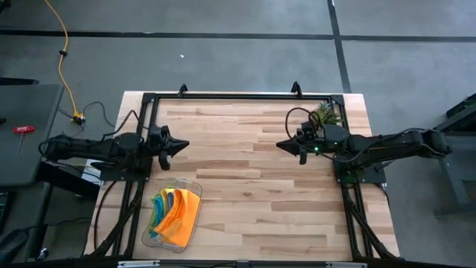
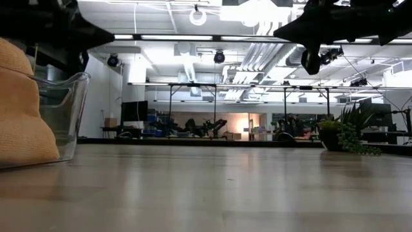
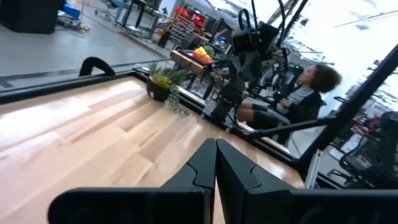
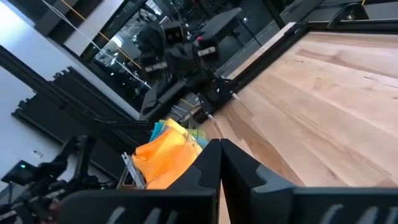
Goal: Fold microfiber towels
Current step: Return to Home Position
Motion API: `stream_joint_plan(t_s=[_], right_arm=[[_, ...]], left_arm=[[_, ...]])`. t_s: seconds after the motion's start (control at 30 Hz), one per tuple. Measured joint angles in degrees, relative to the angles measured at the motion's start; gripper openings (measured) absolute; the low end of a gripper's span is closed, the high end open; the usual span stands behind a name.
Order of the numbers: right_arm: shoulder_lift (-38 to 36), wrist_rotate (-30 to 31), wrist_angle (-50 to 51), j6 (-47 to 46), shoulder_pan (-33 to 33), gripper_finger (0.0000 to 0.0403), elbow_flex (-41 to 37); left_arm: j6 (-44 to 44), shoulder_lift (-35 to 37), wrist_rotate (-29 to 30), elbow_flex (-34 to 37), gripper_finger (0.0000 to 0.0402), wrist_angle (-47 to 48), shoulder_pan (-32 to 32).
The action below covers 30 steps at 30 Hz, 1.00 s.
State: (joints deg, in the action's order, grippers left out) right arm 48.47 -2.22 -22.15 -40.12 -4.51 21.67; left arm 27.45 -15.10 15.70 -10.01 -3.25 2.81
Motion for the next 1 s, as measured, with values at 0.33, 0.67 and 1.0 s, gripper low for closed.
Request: stream_joint_plan(t_s=[0.33, 0.67, 1.0], right_arm=[[-0.2, 1.1, 0.4, -2.0, 0.0, 0.0000, 0.0], [-0.2, 2.0, 0.0, -3.8, 0.0, 0.0000, 0.0], [-9.8, -6.6, -4.6, -0.6, -4.1, 0.0000, -8.3]], left_arm=[[1.3, 11.6, 1.4, 9.5, 0.0000, 0.3, -1.3], [-4.6, 11.9, -1.4, 9.3, 0.0000, 0.9, -0.5], [-6.6, 9.9, -4.1, 9.3, 0.0000, 0.9, -0.6]])
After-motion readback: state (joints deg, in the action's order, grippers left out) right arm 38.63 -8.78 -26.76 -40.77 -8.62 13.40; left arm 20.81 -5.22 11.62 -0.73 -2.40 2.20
